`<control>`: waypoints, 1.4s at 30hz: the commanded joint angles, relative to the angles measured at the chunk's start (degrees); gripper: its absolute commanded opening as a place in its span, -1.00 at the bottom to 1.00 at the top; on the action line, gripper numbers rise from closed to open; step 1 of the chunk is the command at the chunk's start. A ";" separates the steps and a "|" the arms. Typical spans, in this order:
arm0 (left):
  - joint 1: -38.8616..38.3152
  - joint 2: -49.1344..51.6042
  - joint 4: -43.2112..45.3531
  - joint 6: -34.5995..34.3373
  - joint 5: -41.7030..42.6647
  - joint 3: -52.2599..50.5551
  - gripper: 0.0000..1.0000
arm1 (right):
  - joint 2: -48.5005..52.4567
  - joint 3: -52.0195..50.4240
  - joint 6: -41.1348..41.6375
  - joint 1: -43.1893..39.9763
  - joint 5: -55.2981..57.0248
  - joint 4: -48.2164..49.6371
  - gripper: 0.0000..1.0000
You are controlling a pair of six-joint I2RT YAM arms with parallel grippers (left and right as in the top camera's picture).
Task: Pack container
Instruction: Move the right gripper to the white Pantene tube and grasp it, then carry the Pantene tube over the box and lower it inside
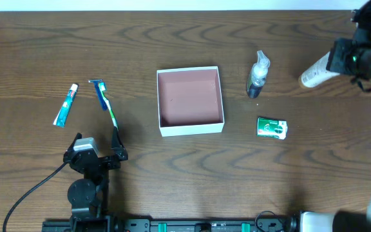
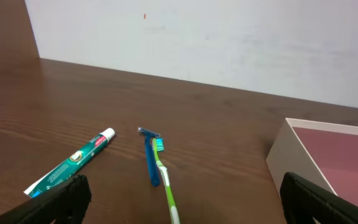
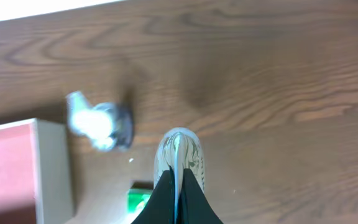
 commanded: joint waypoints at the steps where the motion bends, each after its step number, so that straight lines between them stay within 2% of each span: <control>1: 0.11 -0.33 -2.03 0.96 -0.50 -1.25 0.96 | -4.20 1.44 2.27 3.56 -0.72 -1.38 -0.97; 6: 0.11 -0.33 -2.03 0.96 -0.50 -1.25 0.96 | -7.30 1.44 6.45 12.11 -0.72 -1.49 -0.97; 10: 0.11 -0.35 -2.03 0.96 -0.50 -1.25 0.96 | -6.69 1.29 9.38 20.59 -0.28 2.38 -0.97; 21: 0.11 -0.35 -2.03 0.96 -0.50 -1.25 0.96 | 6.58 1.29 13.90 39.69 5.44 16.96 -0.97; 31: 0.11 -0.35 -2.03 0.96 -0.50 -1.25 0.96 | 20.17 1.29 15.78 45.79 6.19 24.92 -0.97; 42: 0.11 -0.33 -2.03 0.96 -0.50 -1.25 0.96 | 24.81 1.29 16.85 46.80 6.21 29.83 -0.97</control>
